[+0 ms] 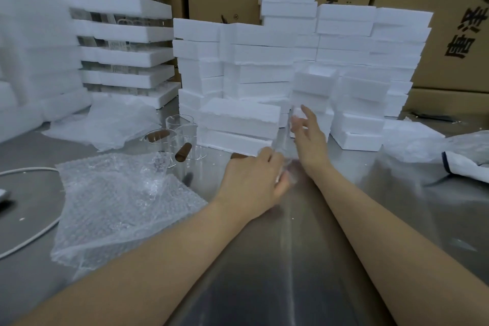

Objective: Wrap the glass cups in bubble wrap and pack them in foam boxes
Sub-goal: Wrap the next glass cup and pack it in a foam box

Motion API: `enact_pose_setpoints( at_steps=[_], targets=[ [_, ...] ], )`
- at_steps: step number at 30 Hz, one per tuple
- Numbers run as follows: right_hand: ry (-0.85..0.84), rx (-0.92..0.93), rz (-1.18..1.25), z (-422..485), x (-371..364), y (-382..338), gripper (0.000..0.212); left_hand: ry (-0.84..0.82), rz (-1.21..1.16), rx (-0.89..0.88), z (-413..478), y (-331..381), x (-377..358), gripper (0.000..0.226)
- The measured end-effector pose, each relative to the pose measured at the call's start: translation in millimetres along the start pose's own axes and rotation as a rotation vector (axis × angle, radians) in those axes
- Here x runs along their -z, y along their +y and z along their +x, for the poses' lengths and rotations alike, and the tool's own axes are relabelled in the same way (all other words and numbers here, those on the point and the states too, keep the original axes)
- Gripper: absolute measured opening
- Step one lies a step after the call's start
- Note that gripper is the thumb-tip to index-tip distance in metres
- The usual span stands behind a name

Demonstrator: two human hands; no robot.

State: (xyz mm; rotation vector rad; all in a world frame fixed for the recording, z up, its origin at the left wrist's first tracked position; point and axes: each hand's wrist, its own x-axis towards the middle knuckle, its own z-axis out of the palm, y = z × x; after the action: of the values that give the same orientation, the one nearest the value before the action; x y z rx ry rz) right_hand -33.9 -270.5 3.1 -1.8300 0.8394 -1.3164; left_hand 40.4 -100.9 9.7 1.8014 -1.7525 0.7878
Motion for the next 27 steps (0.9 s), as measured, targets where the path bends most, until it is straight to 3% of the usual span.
enact_pose_setpoints(
  at_steps=[3,6,11,16,22,27],
  targets=[
    [0.317,-0.032,0.049,-3,12,1,0.028,-0.138,-0.121,0.216,0,-12,-6,0.031],
    [0.377,-0.044,0.039,-3,17,3,0.032,-0.195,-0.271,0.316,-1,-20,-10,0.033],
    [0.356,0.107,-0.319,8,28,-2,0.054,-0.208,-0.32,0.321,-1,-22,-11,0.042],
    [0.147,0.214,-0.627,49,45,-25,0.08,-0.238,-0.254,0.316,-2,-23,-18,0.05],
    [-0.051,0.211,-0.738,75,56,-28,0.078,-0.243,-0.234,0.317,-4,-25,-22,0.05],
    [0.1,0.281,-0.724,76,55,-27,0.056,-0.232,-0.202,0.314,-1,-24,-23,0.044]
  ],
)
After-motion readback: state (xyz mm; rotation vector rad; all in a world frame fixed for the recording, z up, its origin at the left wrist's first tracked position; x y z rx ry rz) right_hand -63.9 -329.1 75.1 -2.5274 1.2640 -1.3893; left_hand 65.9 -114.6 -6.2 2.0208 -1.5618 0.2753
